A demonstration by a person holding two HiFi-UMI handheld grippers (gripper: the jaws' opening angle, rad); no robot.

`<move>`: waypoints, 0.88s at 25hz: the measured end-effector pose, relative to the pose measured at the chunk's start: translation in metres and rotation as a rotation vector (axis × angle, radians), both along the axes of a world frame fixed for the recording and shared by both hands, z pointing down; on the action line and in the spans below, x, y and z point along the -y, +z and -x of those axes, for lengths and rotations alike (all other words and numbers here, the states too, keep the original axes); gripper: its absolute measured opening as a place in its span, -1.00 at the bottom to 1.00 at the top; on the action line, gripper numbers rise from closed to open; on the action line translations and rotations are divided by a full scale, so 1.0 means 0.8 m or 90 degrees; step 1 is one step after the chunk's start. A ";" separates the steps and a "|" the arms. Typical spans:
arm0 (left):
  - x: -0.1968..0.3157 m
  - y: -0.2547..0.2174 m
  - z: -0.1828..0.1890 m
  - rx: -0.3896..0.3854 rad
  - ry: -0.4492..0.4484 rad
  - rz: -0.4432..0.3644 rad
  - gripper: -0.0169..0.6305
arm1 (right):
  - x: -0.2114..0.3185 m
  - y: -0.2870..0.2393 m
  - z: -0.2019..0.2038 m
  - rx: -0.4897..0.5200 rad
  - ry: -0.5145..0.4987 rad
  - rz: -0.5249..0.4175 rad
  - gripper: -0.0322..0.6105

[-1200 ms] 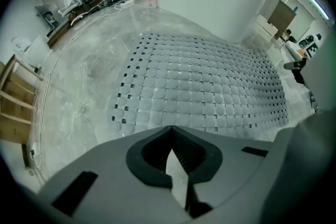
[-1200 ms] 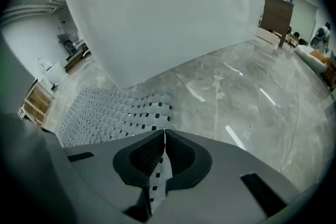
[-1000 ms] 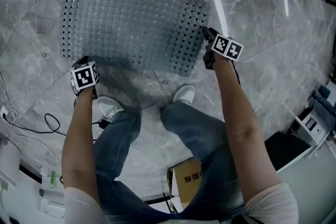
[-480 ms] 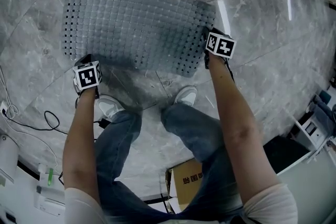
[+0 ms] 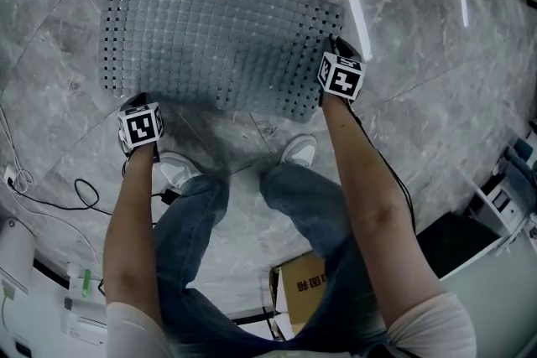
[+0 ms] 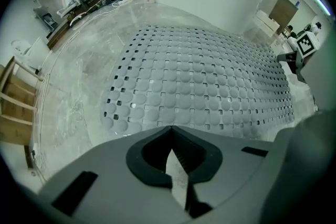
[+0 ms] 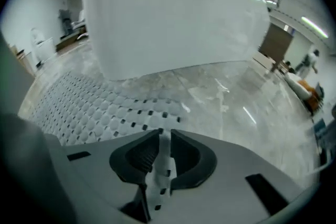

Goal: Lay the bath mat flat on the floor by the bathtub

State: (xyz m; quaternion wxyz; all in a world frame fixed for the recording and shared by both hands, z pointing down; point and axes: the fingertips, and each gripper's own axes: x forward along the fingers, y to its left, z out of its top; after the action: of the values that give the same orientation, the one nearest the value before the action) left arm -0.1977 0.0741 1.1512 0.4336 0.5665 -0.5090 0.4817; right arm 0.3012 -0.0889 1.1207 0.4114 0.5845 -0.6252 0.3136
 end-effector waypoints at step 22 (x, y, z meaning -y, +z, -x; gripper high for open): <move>0.045 -0.108 -0.022 -0.065 -0.036 -0.092 -0.90 | -0.006 -0.063 0.007 0.060 -0.070 0.058 -0.82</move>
State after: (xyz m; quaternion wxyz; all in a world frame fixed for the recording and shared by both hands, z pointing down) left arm -0.1801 0.0385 1.0651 0.4301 0.6055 -0.5358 0.4017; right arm 0.2957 -0.0843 1.0705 0.4242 0.5148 -0.6598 0.3460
